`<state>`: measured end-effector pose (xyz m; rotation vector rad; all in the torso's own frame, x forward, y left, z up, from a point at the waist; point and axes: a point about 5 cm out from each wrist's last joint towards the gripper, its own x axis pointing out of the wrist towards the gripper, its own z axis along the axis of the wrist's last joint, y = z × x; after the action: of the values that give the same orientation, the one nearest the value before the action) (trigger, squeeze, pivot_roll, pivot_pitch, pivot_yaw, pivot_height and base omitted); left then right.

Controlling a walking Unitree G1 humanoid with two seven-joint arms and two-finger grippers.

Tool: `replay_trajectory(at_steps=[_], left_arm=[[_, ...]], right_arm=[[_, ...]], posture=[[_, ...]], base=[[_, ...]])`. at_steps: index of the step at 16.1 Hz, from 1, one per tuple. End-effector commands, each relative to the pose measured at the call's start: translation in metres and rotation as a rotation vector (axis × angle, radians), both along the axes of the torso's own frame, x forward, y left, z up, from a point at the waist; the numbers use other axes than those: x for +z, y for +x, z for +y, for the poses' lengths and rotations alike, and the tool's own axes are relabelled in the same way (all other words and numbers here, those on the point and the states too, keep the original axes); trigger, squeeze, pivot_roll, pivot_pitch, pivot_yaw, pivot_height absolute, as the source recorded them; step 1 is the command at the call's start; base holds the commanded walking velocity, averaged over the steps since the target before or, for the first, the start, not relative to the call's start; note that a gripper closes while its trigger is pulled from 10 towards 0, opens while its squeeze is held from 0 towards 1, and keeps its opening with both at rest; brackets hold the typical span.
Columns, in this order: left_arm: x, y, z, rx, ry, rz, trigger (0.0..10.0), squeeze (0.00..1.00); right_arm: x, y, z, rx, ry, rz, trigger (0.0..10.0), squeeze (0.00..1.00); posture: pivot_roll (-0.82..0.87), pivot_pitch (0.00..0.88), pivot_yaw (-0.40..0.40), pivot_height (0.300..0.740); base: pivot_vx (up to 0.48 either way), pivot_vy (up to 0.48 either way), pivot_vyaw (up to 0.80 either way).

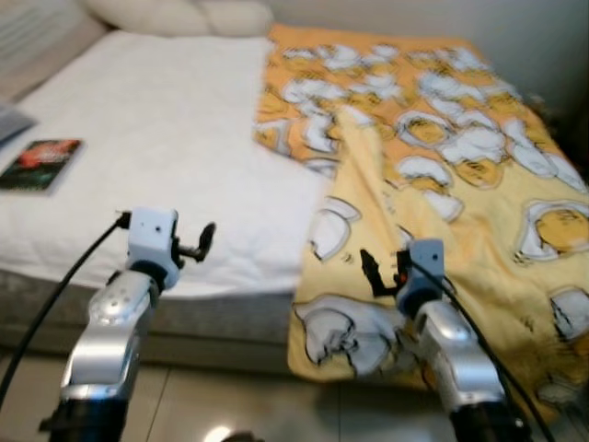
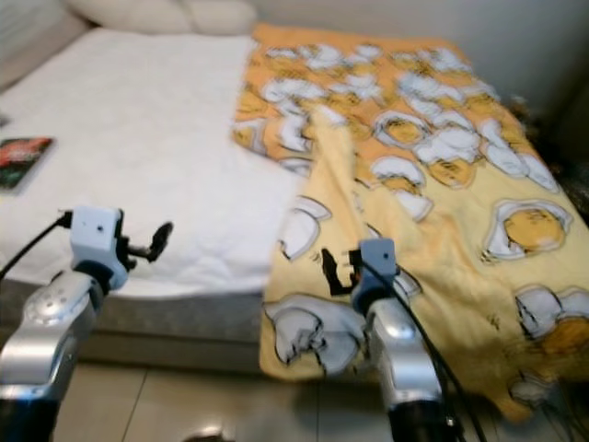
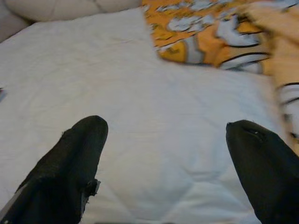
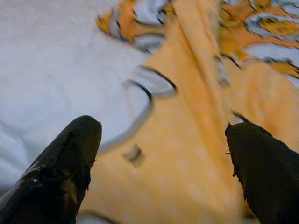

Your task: Clean up the room

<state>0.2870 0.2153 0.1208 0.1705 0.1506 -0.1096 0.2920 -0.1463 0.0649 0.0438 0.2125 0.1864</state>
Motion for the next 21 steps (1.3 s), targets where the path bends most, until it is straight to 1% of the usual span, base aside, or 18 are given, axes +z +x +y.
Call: replay_trajectory(at_steps=[1,6,11,21], left_arm=[[0.0056,0.0042,-0.008,-0.03,-0.01,-0.024,10.0,0.79],[0.0052,0.004,-0.007,-0.038,-0.007,-0.022,10.0,0.79],[0.0051,0.0046,-0.0074,-0.044,-0.008,-0.02,10.0,0.79],[0.0051,0.0046,-0.0074,-0.044,-0.008,-0.02,10.0,0.79]], right_arm=[[-0.0001,-0.0001,-0.0105,-0.03,-0.017,0.002,10.0,1.0],[-0.0004,0.0003,-0.0085,-0.018,-0.053,0.001,10.0,1.0],[-0.0001,0.0014,-0.011,-0.036,-0.075,0.006,10.0,1.0],[-0.0001,0.0014,-0.011,-0.036,-0.075,0.006,10.0,1.0]], posture=[[0.08,0.0,0.0,0.74],[0.08,0.0,-0.001,0.74],[0.08,0.0,-0.001,0.74],[0.08,0.0,-0.001,0.74]], base=[[0.349,0.0,0.0],[0.355,0.0,0.0],[0.353,0.0,0.0],[0.352,0.0,0.0]])
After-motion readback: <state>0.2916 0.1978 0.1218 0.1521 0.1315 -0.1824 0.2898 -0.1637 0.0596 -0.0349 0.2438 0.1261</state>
